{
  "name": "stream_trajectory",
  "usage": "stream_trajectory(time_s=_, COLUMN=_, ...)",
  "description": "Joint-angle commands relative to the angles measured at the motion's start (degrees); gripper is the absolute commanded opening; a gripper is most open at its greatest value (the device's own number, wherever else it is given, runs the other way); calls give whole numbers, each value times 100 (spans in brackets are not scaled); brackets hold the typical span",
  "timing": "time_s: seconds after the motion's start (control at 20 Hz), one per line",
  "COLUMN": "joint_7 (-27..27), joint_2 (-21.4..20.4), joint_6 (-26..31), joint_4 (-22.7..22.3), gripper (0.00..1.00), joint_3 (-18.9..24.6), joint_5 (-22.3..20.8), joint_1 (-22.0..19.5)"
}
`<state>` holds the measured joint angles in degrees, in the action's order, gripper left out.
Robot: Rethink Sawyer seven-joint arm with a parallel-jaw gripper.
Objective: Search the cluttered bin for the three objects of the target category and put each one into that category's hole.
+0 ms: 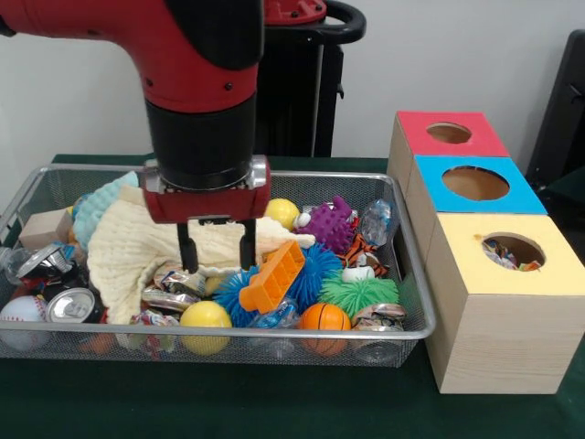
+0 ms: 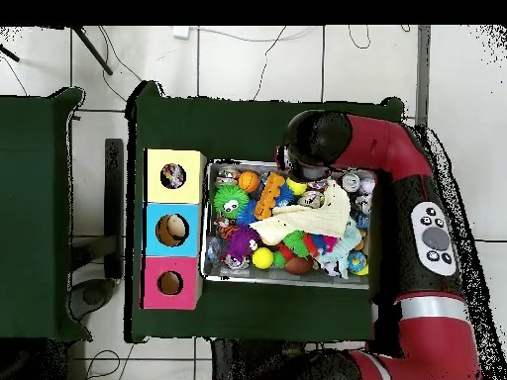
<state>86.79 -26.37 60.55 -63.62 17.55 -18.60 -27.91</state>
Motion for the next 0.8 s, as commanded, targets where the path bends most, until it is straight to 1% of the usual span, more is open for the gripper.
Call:
stream_trajectory(time_s=0.05, joint_7=-1862, joint_2=304, joint_6=274, joint_4=334, gripper=100, joint_3=538, joint_5=-391, joint_1=-318)
stream_trajectory(time_s=0.3, joint_7=-1882, joint_2=568, joint_6=143, joint_4=465, gripper=100, joint_3=564, joint_5=-527, joint_1=-372)
stream_trajectory(time_s=0.4, joint_7=-1863, joint_2=605, joint_6=28, joint_4=385, gripper=100, joint_3=550, joint_5=-576, joint_1=-415)
stream_trajectory(time_s=0.55, joint_7=-1765, joint_2=578, joint_6=-161, joint_4=221, gripper=100, joint_3=531, joint_5=-639, joint_1=-459)
stream_trajectory(time_s=0.8, joint_7=-1595, joint_2=478, joint_6=-225, joint_4=112, gripper=100, joint_3=573, joint_5=-608, joint_1=-490)
